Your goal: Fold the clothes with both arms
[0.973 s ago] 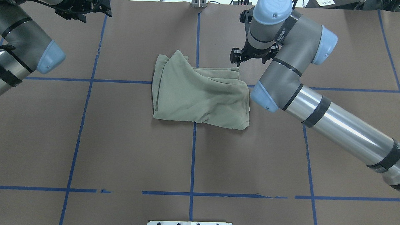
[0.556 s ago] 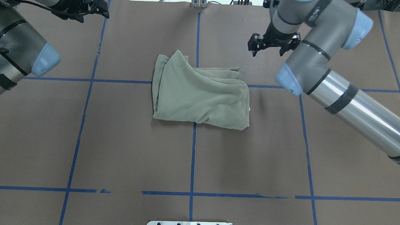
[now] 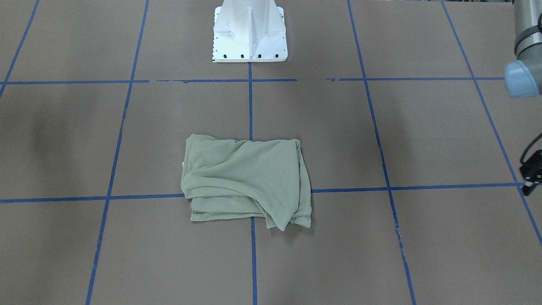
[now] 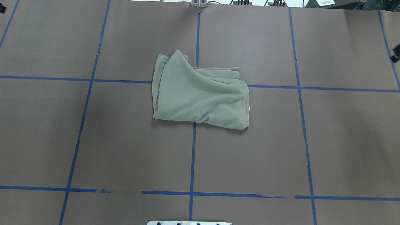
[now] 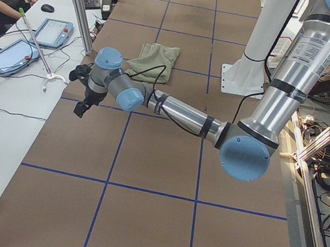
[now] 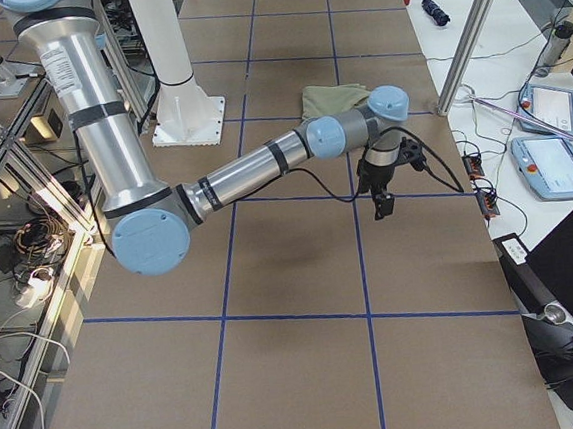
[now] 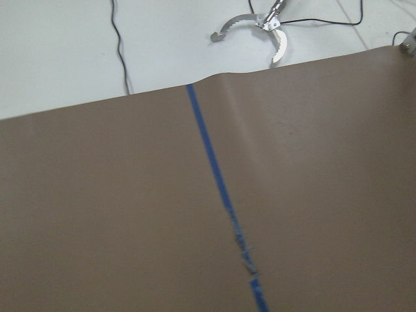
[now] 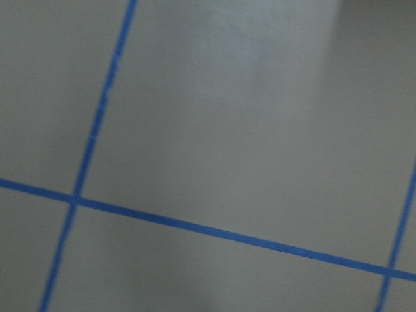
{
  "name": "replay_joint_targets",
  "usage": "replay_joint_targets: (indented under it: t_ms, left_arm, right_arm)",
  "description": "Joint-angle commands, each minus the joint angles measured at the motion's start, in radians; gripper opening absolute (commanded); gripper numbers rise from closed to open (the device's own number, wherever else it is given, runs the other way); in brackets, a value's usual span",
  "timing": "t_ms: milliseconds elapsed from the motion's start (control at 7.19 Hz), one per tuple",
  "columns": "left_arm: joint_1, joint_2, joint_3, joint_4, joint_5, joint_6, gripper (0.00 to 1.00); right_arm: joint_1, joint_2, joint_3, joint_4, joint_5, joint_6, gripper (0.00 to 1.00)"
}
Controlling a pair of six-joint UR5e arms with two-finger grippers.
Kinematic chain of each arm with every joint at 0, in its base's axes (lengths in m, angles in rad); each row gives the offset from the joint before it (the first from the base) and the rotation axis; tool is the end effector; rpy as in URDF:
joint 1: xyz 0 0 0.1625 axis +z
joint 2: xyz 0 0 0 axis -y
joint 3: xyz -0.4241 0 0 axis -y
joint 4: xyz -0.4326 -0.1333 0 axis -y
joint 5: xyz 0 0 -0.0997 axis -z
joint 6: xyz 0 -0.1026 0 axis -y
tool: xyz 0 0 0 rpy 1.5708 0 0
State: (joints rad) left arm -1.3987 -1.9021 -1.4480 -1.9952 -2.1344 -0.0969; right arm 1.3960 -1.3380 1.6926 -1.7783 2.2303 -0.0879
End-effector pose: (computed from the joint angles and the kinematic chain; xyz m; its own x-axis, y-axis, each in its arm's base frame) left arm 0.0413 -0.6961 0.4849 0.7884 0.3771 -0.4860 -0.0621 0.8348 0.5470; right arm -0.0374 -0.6169 0.4906 0.7446 -0.3105 0.5909 0.2383 0.9505 0.1992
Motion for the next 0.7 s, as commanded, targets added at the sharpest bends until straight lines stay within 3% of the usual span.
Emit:
replay_joint_targets:
  t_ms: [0, 278, 417, 556]
  left_arm:
    - [-0.176, 0.032, 0.11, 0.021, -0.093, 0.37, 1.0]
    - [-0.224, 0.16, 0.121, -0.052, -0.079, 0.448, 1.0]
    - [-0.226, 0.196, 0.123, -0.085, -0.02, 0.453, 1.0]
    - [-0.224, 0.195, 0.117, -0.042, 0.011, 0.409, 1.0]
  right_arm:
    - [0.154, -0.127, -0.044, 0.0, 0.085, -0.199, 1.0]
    - [0.181, -0.194, -0.033, 0.017, 0.126, -0.214, 1.0]
    - [0.184, -0.222, -0.033, 0.054, 0.123, -0.199, 1.0]
    - [0.185, -0.251, -0.042, 0.053, 0.123, -0.161, 1.0]
